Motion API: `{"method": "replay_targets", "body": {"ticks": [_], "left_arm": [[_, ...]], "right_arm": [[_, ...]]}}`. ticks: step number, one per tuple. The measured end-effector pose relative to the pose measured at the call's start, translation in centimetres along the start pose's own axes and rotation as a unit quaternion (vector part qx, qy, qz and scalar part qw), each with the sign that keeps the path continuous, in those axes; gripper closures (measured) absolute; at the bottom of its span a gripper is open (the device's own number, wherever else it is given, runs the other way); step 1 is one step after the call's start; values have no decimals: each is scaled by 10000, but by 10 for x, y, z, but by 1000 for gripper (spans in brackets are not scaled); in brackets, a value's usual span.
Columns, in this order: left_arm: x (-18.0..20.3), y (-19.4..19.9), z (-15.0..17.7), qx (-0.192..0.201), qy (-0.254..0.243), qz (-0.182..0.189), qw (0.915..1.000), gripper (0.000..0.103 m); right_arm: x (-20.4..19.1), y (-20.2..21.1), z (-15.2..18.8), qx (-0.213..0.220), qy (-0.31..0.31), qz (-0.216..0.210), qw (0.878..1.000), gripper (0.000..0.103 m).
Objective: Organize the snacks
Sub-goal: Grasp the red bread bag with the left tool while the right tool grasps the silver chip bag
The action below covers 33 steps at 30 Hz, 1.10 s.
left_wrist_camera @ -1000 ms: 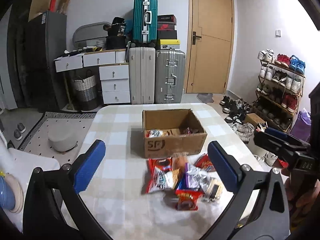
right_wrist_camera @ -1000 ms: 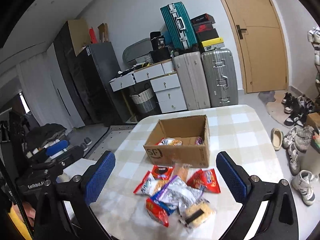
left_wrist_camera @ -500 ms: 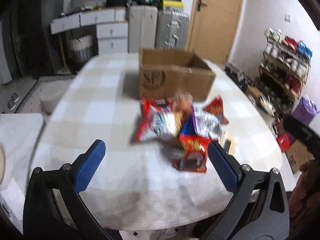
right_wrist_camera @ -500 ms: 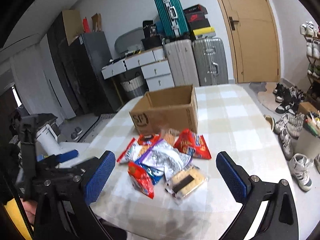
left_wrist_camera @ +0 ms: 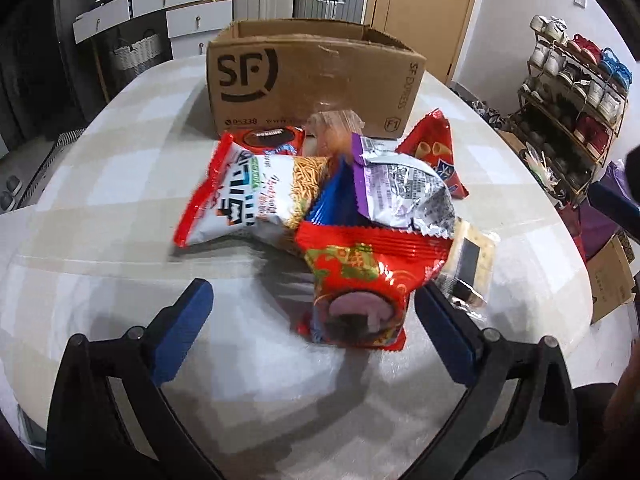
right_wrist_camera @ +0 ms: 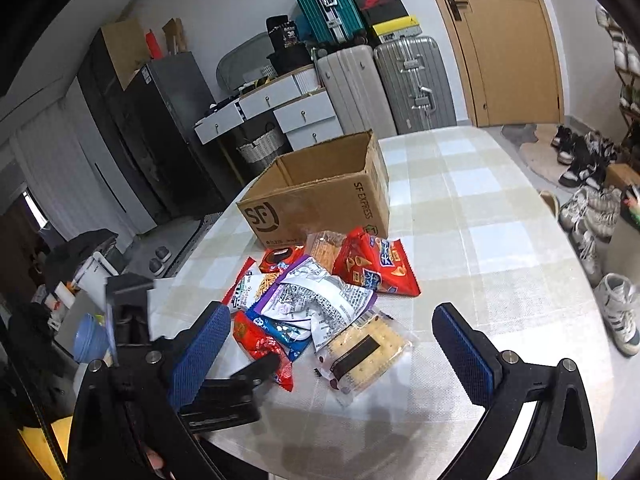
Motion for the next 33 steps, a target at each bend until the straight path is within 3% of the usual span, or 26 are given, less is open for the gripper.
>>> {"method": "replay_targets", "body": {"ticks": [5,7,9,23,33], "left_arm": [[5,-6,-2,13,64,191,9998,32],[4,-5,-3,20,107,294,9995,50],[2,-4,-4,-19,137,376,9992,60],[-20,26,-3,1,326,643,9974,61],[-67,56,-6,230,723,609,9953,61]], "right_arm": [[4,-13,4,-220,36,42,9997,0],[4,-20,4,-299,86,16,9995,0],[5,-25,3,-352,107,-29,9993,1],[-2,-58,10,-705,336,-156,9968,1],[-24,-105,24,-1050,1207,-232,9868,1]]}}
Point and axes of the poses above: each gripper's, at about its wrist camera, not at the fingertips, and y roughly against the way its jaws point, x to its right, z to its underside, the point moved 9 cm from there along -y, roughly the way its jaws point, and after that the axes turned 9 degrees about x, right-handed, at the moved point
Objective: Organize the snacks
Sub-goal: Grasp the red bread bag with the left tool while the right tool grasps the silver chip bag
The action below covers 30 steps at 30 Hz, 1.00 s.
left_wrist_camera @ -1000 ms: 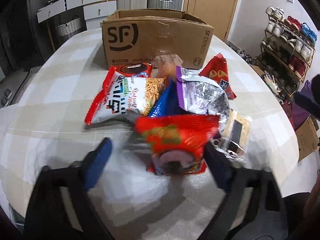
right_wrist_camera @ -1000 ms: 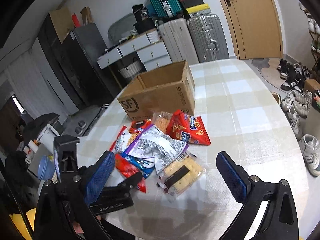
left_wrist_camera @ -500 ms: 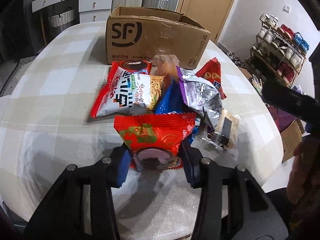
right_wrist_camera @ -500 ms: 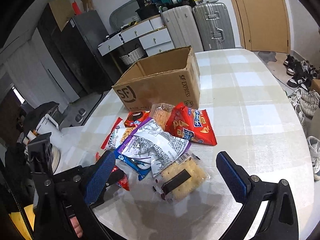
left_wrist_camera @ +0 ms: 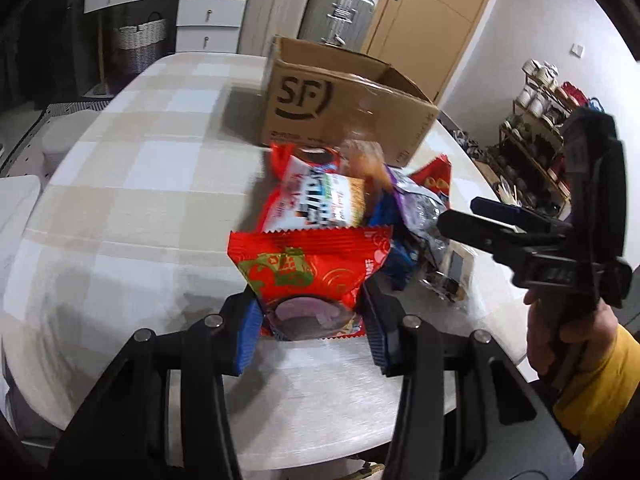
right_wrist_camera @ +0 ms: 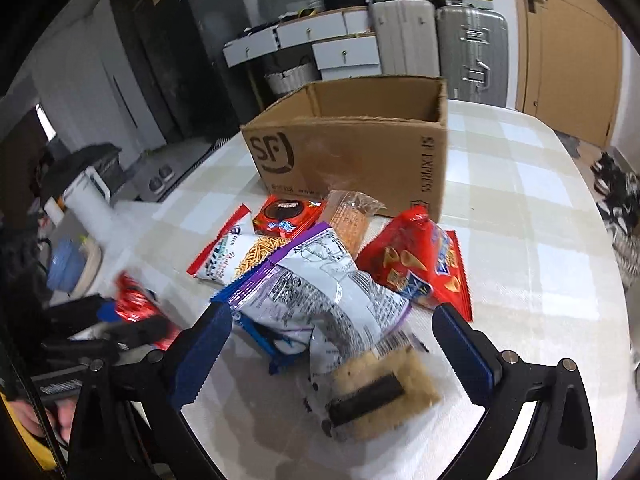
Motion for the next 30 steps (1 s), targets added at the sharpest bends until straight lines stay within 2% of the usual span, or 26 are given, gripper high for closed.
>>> {"method": "replay_targets", "body": {"ticks": [6,11,14,18,19,21,30], "left_arm": [[-11,8,-3,54,57,-34,10000,61],[-5,5,-3,41,4,-42,10000,61],[-2,4,-4,40,-20,-34,10000,61],[-1,3,-3,15,-13,-40,10000,61],[-1,3,-2,13,-17,-48,10000,61],[-3,2,-2,3,-6,-80,10000,61],[-6,1,-1,-1,85,-95,9999,61]], "right_arm": [[-5,-29,-2,-148,191,-198,9995,4],[-9,-45,0,-250,171,-330,9990,11],[-8,-43,-2,-203,94,-418,9989,29],[-2,-42,0,-235,-113,-471,9985,35],[-3,-41,-1,-228,-119,-451,9987,43],[-2,-39,-2,-197,-97,-377,9990,51],[-1,-31,0,-165,-100,-392,9990,60]]}}
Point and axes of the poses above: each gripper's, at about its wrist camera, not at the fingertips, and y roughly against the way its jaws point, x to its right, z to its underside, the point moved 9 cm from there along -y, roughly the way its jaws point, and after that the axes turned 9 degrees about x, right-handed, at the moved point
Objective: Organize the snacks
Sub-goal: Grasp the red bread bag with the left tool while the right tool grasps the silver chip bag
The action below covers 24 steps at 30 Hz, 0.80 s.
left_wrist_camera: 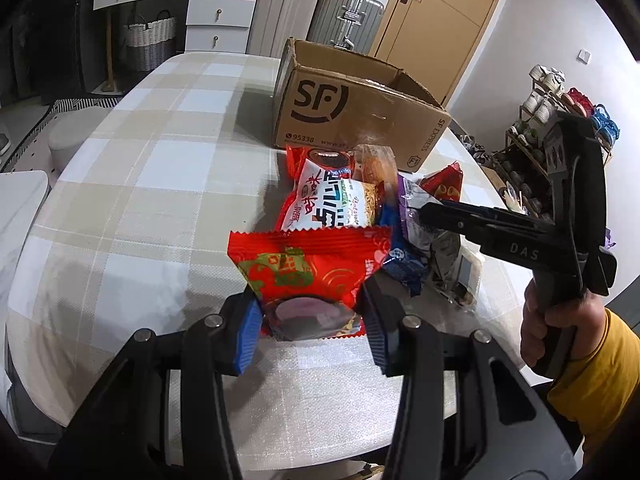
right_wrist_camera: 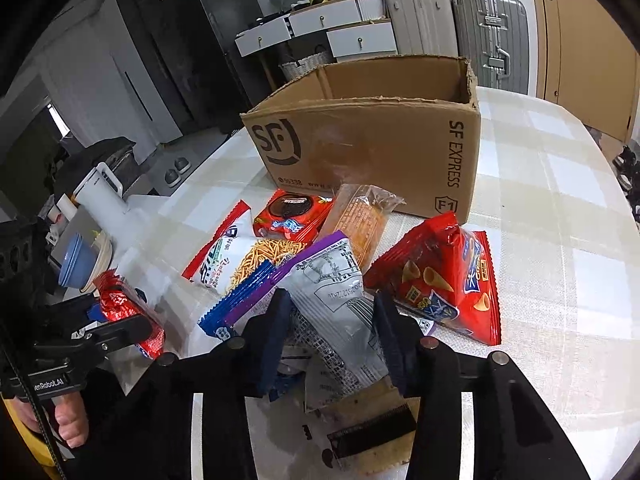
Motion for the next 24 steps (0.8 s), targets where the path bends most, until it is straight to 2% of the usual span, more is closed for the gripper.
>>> {"method": "replay_targets", "body": {"ticks": [8,9,10,11,12,13,17,20,23,24], "left_arm": [[0,1,0,-2,42,28,10000,61],[0,1,0,-7,50,39,10000,61],[0,1,0,-9,59,51,10000,61],[0,2,0,-3,68,60,10000,61],[0,2,-1,-2,70,65,10000,61],[0,2,-1,-4,74,75,9999,61],[0,2,0,-10,82,91,9999,61],[1,2,0,-17,69,96,9999,61],[1,3,0,-17,76,107,9999,61],[1,3,0,-21,90,115,9999,61]], "right_arm": [[-1,8,3,10,43,-87,10000,61],[-1,9,4,16,92,-81,9999,52],[1,8,5,-6,191,55,9998,39],[4,9,6,-12,313,262,9992,31],[5,9,7,9,441,359,9984,14],[4,9,7,14,499,349,9981,9],[0,-2,13,-170,598,124,9980,9],[-4,-10,17,-298,617,38,9976,15],[-3,-8,11,-178,630,77,9978,35],[-3,-7,9,-132,607,74,9980,38]]}}
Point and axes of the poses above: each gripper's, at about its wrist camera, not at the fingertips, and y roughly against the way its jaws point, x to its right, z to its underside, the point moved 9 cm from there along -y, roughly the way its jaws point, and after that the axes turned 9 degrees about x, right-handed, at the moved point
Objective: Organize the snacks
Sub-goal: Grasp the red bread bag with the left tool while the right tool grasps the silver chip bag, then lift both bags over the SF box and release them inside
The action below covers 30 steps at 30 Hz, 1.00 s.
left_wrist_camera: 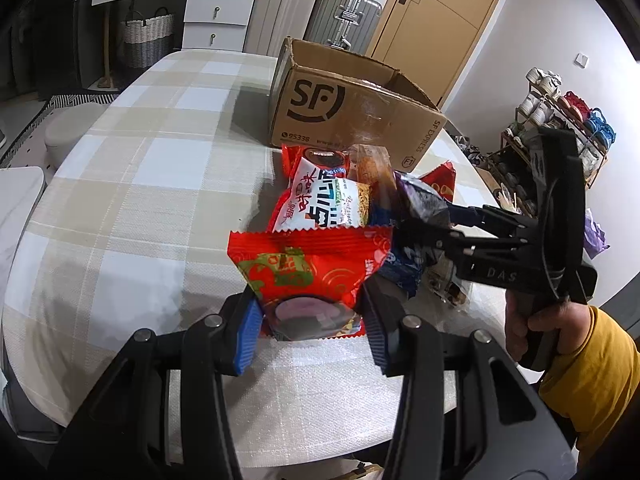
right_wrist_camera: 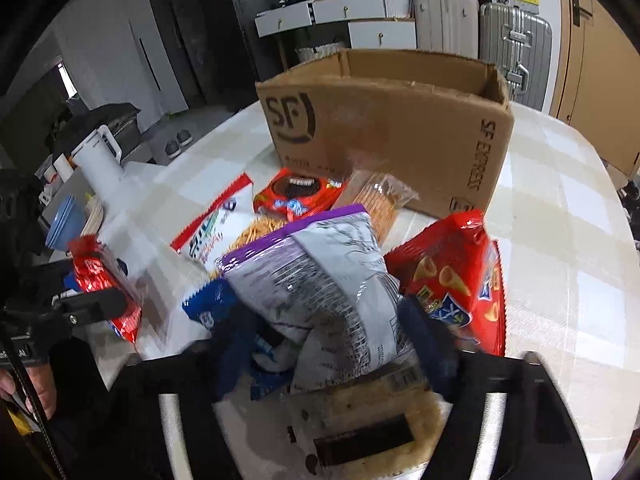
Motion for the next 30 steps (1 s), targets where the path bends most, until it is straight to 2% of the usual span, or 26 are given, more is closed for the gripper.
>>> {"method": "replay_targets", "body": {"ticks": [1,9,17,30], "left_arm": [[0,0,0,-4,9,9,10000,61],[1,1,-1,27,-4,14,10000,61],[0,2,-2,71,8,-3,10000,61],[-2,11,-6,229,-30,-98,9997,61]], "right_arm": [[1,1,0,11,-26,9,10000,45],[2,9,-3,122,-59,89,9999,60],[2,21,-7,261,-333,-37,9991,63],[0,78,-20,890,-1044,-295,9901,63]]}}
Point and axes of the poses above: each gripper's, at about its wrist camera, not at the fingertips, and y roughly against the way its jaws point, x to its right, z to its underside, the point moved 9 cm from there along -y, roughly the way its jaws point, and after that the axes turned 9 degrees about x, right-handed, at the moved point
